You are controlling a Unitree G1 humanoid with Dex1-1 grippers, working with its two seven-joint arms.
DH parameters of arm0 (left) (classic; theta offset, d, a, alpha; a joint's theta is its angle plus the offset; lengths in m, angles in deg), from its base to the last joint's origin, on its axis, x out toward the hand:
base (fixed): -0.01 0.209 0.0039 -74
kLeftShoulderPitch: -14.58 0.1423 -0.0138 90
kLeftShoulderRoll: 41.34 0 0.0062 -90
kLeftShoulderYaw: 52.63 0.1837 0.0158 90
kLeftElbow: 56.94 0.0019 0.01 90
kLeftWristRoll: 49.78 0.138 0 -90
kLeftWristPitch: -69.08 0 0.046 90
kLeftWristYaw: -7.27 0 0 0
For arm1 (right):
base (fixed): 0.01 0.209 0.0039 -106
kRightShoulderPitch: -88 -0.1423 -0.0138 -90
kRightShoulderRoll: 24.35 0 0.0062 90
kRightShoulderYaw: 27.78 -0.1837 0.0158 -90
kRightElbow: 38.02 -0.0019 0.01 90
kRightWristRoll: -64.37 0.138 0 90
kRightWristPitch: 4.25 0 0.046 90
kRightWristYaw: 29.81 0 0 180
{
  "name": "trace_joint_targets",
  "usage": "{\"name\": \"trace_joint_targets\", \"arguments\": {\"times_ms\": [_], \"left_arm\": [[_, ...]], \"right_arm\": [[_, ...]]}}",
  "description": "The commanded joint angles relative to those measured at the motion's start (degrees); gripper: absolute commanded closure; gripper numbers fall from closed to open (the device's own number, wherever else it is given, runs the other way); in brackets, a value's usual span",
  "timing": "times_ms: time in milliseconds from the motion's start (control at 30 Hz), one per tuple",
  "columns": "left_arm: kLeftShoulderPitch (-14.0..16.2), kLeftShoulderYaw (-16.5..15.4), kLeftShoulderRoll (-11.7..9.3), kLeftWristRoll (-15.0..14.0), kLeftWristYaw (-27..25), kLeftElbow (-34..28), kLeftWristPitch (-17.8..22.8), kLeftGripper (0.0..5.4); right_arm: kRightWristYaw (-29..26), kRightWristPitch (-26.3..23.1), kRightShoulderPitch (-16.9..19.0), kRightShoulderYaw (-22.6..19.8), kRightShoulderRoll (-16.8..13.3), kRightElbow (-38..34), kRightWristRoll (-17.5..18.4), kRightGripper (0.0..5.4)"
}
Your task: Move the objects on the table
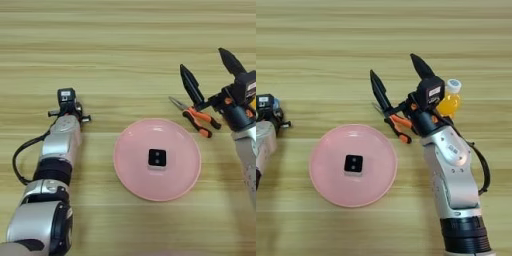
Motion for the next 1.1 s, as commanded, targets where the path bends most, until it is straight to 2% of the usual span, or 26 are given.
{"name": "trace_joint_targets", "arguments": {"times_ms": [33, 267, 467, 600, 700, 767, 933, 1100], "left_arm": [[1.89, 1.93, -0.47, 0.87, -2.03, -2.84, 1.06, 4.05], [5.3, 5.36, -2.32, 1.9, -7.01, -9.74, 1.19, 4.05], [8.81, 8.82, -3.93, 3.3, -11.64, -16.82, -1.28, 4.05], [12.32, 12.77, -6.21, 1.54, -21.65, -25.52, -3.78, 4.05], [16.05, 16.4, -8.56, -0.63, -31.38, -32.93, -5.0, 4.05], [17.51, 17.66, -9.49, -1.94, -35.46, -35.48, -5.61, 4.05], [18.48, 19.88, -10.48, -3.71, -42.97, -35.65, -7.56, 4.05], [18.3, 21.19, -11.02, -7.19, -51.35, -34.88, -9.75, 4.05]], "right_arm": [[-0.18, -0.73, -0.05, 0.33, -0.25, 0.14, -0.39, 0.0], [-0.08, -1.09, 0.23, 0.92, -0.34, 0.99, -1.24, 0.0], [-0.21, -0.99, 0.24, 1.04, -0.36, 1.48, -1.55, 0.0], [-0.23, -1.08, 0.39, 1.05, -0.48, 1.37, -1.6, 0.0], [-0.27, -1.12, 0.37, 0.99, -0.56, 1.38, -1.6, 0.0], [-0.31, -1.11, 0.38, 0.97, -0.59, 1.42, -1.58, 0.0], [-0.32, -1.19, 0.45, 1.03, -0.61, 1.38, -1.63, 0.0], [-0.29, -1.2, 0.54, 1.12, -0.56, 1.27, -1.65, 0.0]]}}
